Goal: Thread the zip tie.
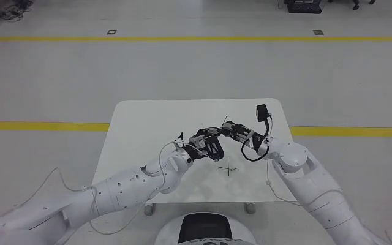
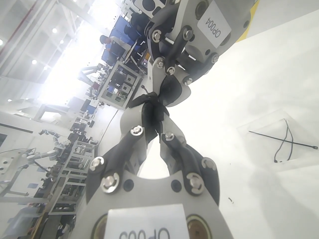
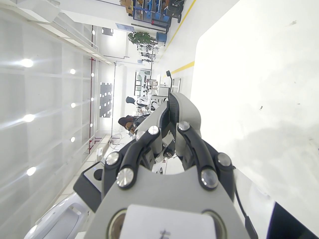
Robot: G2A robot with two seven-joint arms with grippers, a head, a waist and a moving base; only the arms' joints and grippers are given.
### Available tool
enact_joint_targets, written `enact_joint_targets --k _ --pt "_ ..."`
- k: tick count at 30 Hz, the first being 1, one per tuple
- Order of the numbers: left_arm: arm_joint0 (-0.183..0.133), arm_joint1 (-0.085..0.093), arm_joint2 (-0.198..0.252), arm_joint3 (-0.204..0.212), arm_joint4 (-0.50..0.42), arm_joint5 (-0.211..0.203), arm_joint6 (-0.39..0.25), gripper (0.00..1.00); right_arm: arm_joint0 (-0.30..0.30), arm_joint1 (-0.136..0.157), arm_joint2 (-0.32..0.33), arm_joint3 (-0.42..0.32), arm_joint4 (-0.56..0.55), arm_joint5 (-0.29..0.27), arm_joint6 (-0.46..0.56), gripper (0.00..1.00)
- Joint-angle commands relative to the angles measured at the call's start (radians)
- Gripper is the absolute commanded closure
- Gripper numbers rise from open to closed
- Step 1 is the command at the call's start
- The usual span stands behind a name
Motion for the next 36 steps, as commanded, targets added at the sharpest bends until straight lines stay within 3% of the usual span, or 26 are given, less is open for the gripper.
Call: enact_joint_targets --k 1,6,9,12,13,19,20,28,33,36 --pt "0.003 0.002 0.0 -0.005 0.0 0.0 -0.007 1.0 -0.002 -0.001 0.004 0.0 -0.002 -0.001 0.002 0.0" --pt "0.014 0.013 -0.006 -0.031 0.0 0.0 -0.044 1.0 -0.017 0.001 0.025 -0.001 -0.014 -0.016 0.012 0.0" --pt "0.051 0.026 -0.047 -0.052 -0.038 -0.003 -0.062 1.0 -0.03 0.005 0.041 0.0 -0.038 -0.033 0.039 0.0" --pt "0.076 0.043 -0.102 -0.059 -0.16 -0.066 -0.048 1.0 -0.039 0.009 0.06 0.005 -0.049 -0.042 0.08 0.0" --pt "0.084 0.051 -0.124 -0.058 -0.211 -0.105 -0.034 1.0 -0.043 0.011 0.067 0.007 -0.052 -0.045 0.091 0.0" --pt "0.128 0.083 -0.222 -0.044 -0.395 -0.244 0.026 1.0 -0.053 0.014 0.082 0.007 -0.063 -0.058 0.122 0.0" --pt "0.123 0.089 -0.238 -0.043 -0.363 -0.253 0.05 1.0 -0.053 0.014 0.082 0.007 -0.063 -0.058 0.122 0.0" --pt "0.125 0.088 -0.239 -0.043 -0.369 -0.254 0.05 1.0 -0.053 0.014 0.082 0.007 -0.063 -0.058 0.122 0.0" --pt "0.137 0.08 -0.305 -0.021 -0.625 -0.33 -0.002 1.0 -0.053 0.014 0.082 0.007 -0.063 -0.058 0.122 0.0" --pt "0.142 0.079 -0.344 -0.008 -0.8 -0.414 -0.067 1.0 -0.053 0.014 0.082 0.007 -0.063 -0.058 0.122 0.0"
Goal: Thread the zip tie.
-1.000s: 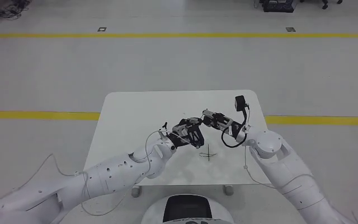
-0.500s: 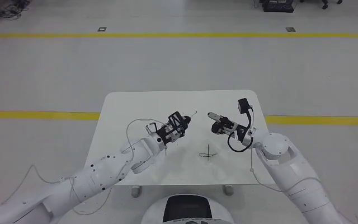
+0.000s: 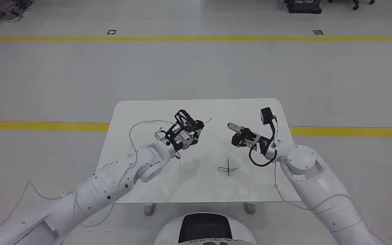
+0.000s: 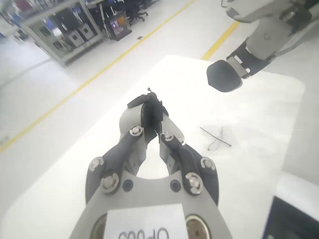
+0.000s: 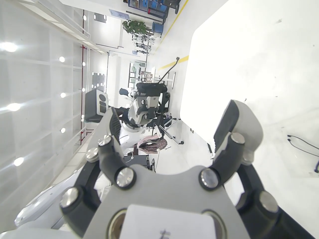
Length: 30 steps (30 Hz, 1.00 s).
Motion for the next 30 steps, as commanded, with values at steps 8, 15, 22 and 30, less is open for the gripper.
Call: enact_joint_targets --k 8,15,22,30 --pt "-0.008 0.004 -0.063 0.073 -0.437 -0.304 -0.237 1.0 0.0 0.0 0.0 0.0 0.0 0.0 0.0 0.0" --pt "-0.029 0.001 -0.078 0.106 -0.601 -0.304 -0.246 1.0 0.0 0.0 0.0 0.0 0.0 0.0 0.0 0.0" --pt "-0.018 -0.002 -0.087 0.114 -0.671 -0.291 -0.247 1.0 0.0 0.0 0.0 0.0 0.0 0.0 0.0 0.0" --pt "-0.023 -0.027 -0.112 0.166 -1.111 -0.304 -0.482 1.0 0.019 0.004 0.029 0.128 0.149 -0.284 0.286 0.0"
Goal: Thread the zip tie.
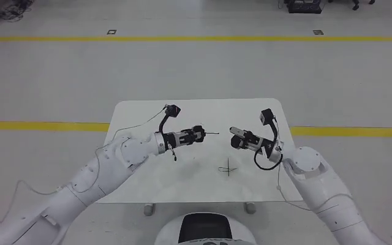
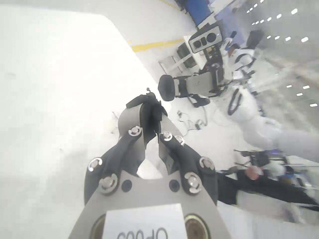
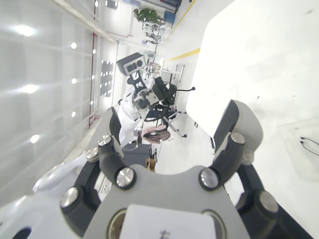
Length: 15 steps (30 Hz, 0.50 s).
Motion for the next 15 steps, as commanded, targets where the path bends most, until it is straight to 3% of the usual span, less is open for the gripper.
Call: enact_joint_targets --k 1,4,9,12,15 --pt "-0.004 -0.009 -0.007 0.018 -0.113 0.0 -0.068 1.0 0.025 0.0 0.005 0.062 0.066 -0.063 0.12 0.0" --pt "-0.005 -0.022 -0.017 0.039 -0.195 0.0 -0.133 1.0 0.068 -0.007 0.007 0.113 0.105 -0.063 0.236 0.0" --pt "-0.008 -0.045 -0.034 0.083 -0.266 0.0 -0.202 1.0 0.121 -0.032 -0.002 0.173 0.088 -0.063 0.302 0.0" --pt "-0.007 -0.057 -0.052 0.093 -0.285 0.0 -0.206 1.0 0.133 -0.039 -0.005 0.184 0.099 -0.063 0.336 0.0" --pt "-0.007 -0.058 -0.054 0.094 -0.278 0.0 -0.202 1.0 0.133 -0.039 -0.005 0.184 0.099 -0.063 0.336 0.0"
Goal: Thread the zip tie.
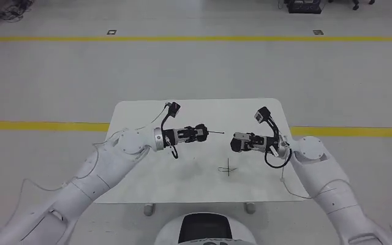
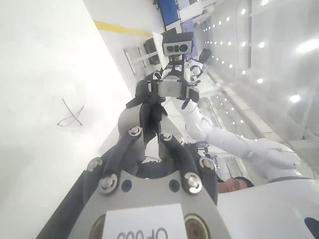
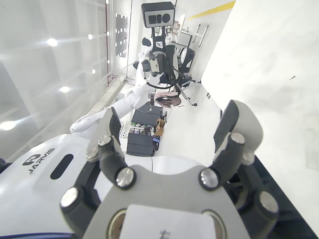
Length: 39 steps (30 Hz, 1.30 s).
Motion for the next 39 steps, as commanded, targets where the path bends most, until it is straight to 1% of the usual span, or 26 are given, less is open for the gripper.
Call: enact_joint_targets --k 1,4,5,6,8,10,11,14,15,17,18,20,22,23,39 --pt "0.0 0.0 0.001 0.0 0.001 0.0 0.0 1.0 0.0 0.0 0.0 0.0 -0.001 0.0 -0.001 0.0" --pt "0.0 0.0 0.001 0.0 0.001 0.0 0.0 1.0 0.0 0.0 0.0 0.0 -0.001 0.0 -0.001 0.0" --pt "0.006 -0.001 -0.001 -0.006 -0.018 0.0 0.008 1.0 0.0 0.0 0.0 0.0 -0.001 0.0 -0.001 0.0" --pt "0.016 -0.003 -0.004 -0.004 -0.068 0.012 0.001 1.0 -0.001 0.0 0.0 -0.004 -0.001 0.0 -0.006 0.0" --pt "0.012 -0.005 -0.013 0.022 -0.133 0.044 -0.042 1.0 0.003 -0.002 -0.006 -0.011 -0.007 0.0 -0.013 0.0" --pt "0.009 -0.009 -0.017 0.048 -0.197 0.068 -0.09 1.0 0.024 -0.006 -0.019 0.006 0.016 0.0 0.022 0.0" --pt "0.005 -0.012 -0.02 0.067 -0.232 0.073 -0.128 1.0 0.042 -0.01 -0.028 0.027 0.037 0.0 0.053 0.0" --pt "-0.01 -0.019 -0.025 0.122 -0.302 0.081 -0.212 1.0 0.093 -0.024 -0.054 0.081 0.071 0.0 0.107 0.0" --pt "-0.02 -0.023 -0.025 0.151 -0.322 0.091 -0.239 1.0 0.116 -0.031 -0.068 0.103 0.09 0.0 0.137 0.0" --pt "-0.041 -0.031 -0.02 0.196 -0.328 0.11 -0.257 1.0 0.153 -0.044 -0.088 0.144 0.111 0.0 0.179 0.0" --pt "-0.052 -0.038 -0.017 0.216 -0.352 0.114 -0.274 1.0 0.177 -0.053 -0.101 0.173 0.114 0.0 0.194 0.0" --pt "-0.073 -0.049 -0.017 0.259 -0.391 0.115 -0.317 1.0 0.177 -0.053 -0.101 0.173 0.114 0.0 0.194 0.0" --pt "-0.103 -0.061 -0.009 0.305 -0.382 0.109 -0.333 1.0 0.177 -0.053 -0.101 0.173 0.114 0.0 0.194 0.0" --pt "-0.115 -0.066 -0.007 0.321 -0.38 0.108 -0.336 1.0 0.177 -0.053 -0.101 0.173 0.114 0.0 0.194 0.0" --pt "-0.115 -0.066 -0.007 0.321 -0.38 0.108 -0.336 1.0 0.177 -0.053 -0.101 0.173 0.114 0.0 0.194 0.0"
